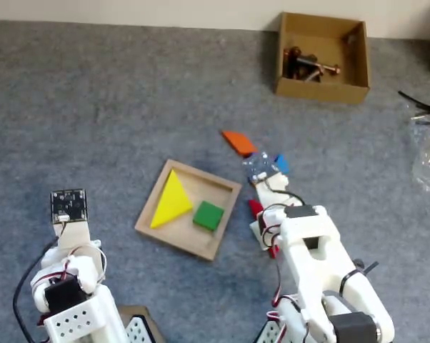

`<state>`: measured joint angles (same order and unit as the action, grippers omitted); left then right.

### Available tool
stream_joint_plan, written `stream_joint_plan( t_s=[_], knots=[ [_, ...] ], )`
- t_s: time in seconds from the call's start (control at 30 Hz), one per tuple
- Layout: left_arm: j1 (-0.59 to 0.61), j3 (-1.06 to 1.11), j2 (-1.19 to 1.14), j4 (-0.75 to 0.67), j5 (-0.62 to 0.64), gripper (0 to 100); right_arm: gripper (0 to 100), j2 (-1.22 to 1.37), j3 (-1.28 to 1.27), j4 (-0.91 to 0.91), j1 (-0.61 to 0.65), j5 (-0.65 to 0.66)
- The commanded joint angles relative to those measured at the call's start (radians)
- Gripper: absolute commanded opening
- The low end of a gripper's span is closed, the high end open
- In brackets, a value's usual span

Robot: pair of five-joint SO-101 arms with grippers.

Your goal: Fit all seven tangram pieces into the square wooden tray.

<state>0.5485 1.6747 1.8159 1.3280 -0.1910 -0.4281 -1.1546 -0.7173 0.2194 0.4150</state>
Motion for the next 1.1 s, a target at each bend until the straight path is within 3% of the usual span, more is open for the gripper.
stream_joint_plan(
  t_s=[0.0, 0.33, 0.77, 1.07],
  knots=[
    [-0.015, 0.021, 0.005, 0.009, 0.009, 1, 17.3, -0.004, -0.012, -0.022, 0.019, 0.009],
    [-0.015, 0.021, 0.005, 0.009, 0.009, 1, 17.3, -0.004, 0.196, -0.266, 0.019, 0.008],
    [-0.015, 0.021, 0.005, 0.009, 0.009, 1, 17.3, -0.004, 0.245, -0.283, 0.024, 0.008],
    [-0.015, 0.021, 0.005, 0.009, 0.009, 1, 17.3, -0.004, 0.398, -0.417, 0.16, 0.008]
  ],
)
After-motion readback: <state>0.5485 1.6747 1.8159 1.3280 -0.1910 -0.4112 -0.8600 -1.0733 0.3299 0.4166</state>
